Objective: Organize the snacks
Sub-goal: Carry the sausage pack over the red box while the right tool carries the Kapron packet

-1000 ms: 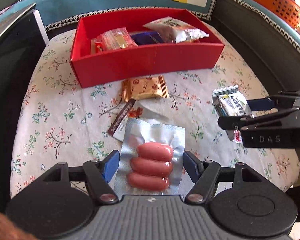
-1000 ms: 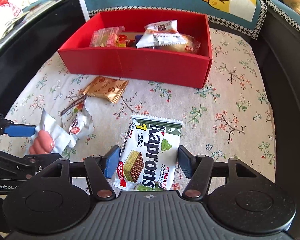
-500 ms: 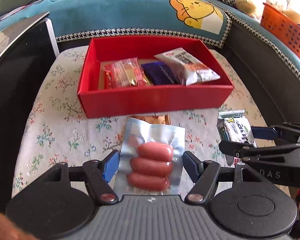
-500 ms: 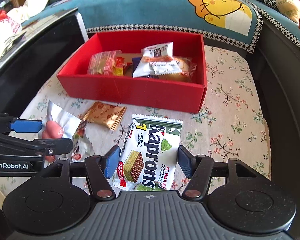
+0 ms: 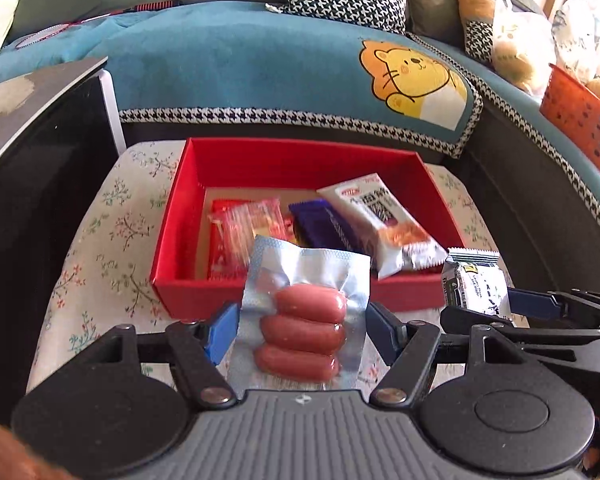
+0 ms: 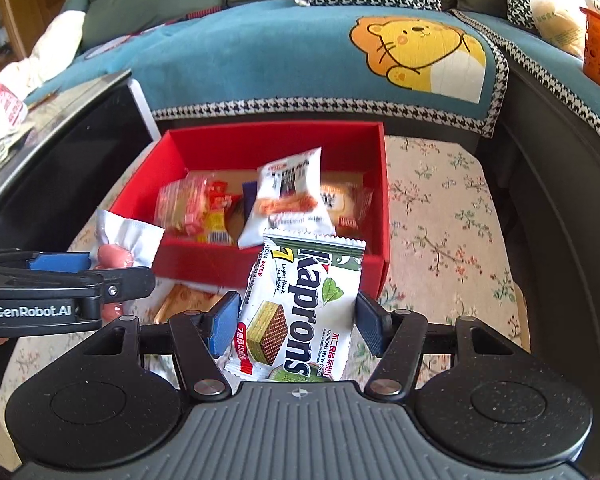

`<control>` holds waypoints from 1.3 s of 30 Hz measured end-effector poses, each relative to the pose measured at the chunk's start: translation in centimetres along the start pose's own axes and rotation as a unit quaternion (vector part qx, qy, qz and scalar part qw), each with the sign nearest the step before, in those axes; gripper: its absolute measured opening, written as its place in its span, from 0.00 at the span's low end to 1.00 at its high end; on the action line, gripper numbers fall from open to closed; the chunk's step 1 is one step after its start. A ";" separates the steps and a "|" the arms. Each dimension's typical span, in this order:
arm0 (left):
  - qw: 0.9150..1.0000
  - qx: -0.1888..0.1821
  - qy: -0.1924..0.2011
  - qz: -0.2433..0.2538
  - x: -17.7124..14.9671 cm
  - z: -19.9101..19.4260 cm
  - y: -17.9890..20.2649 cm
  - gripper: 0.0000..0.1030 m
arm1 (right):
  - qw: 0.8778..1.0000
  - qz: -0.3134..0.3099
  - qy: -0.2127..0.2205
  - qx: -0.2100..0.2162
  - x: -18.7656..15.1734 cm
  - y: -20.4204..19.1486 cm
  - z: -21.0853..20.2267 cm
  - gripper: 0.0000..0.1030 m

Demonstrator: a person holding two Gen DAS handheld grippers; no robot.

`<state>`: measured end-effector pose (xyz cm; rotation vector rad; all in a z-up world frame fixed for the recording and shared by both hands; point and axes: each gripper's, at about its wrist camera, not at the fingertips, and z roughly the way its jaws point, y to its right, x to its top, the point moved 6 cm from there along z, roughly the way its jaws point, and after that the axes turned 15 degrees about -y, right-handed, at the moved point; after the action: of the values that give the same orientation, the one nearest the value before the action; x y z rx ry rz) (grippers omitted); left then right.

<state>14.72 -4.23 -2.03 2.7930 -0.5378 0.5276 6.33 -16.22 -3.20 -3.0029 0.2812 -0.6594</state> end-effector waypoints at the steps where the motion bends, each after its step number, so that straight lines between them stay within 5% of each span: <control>1: 1.000 -0.001 0.002 -0.002 0.4 0.1 0.0 1.00 | 1.000 -0.001 0.003 0.000 0.4 -0.1 0.0 0.66; 19: 1.000 0.005 0.001 -0.022 6.1 3.9 0.4 1.00 | 1.000 0.026 0.009 -0.011 6.2 2.1 3.1 0.66; 39: 0.999 0.035 -0.020 -0.036 8.2 8.0 -0.5 1.00 | 0.999 0.026 -0.008 -0.022 9.1 2.8 7.0 0.65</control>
<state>24.46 -8.77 -6.11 2.8832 -0.4316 0.4855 16.91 -20.54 -6.04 -3.0294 0.3780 -0.6311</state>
